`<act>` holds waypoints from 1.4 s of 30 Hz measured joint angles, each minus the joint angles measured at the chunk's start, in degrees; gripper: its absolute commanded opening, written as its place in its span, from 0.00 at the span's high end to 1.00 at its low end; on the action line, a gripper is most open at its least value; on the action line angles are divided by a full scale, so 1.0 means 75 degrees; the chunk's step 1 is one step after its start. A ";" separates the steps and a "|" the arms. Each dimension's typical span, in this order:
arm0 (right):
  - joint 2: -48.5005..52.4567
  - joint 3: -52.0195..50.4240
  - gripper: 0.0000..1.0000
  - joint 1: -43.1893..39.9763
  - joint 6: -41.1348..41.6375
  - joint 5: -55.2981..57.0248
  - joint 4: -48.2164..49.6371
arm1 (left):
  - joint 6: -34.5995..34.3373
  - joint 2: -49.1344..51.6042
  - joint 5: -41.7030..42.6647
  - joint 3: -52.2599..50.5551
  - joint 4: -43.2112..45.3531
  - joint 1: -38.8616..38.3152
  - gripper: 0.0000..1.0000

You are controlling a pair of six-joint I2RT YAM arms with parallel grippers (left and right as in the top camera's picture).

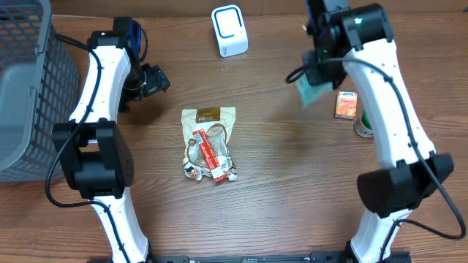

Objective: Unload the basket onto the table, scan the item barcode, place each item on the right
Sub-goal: 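Carry the wipes pack right and release it near the jar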

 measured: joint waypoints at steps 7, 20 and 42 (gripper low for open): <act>0.0079 -0.1824 0.96 -0.0790 -0.0064 -0.0635 0.0201 | 0.0003 0.0003 0.0003 0.0000 0.0000 0.0000 0.00; 0.0108 -0.3902 0.96 -0.0807 0.1588 -0.1789 0.2742 | 0.0000 0.0000 0.0000 0.0000 -0.0003 0.0000 0.00; -0.1658 -0.4223 0.95 -0.0807 0.8172 -0.0286 0.2218 | 0.0003 0.0000 0.0000 0.0000 0.0000 0.0000 0.00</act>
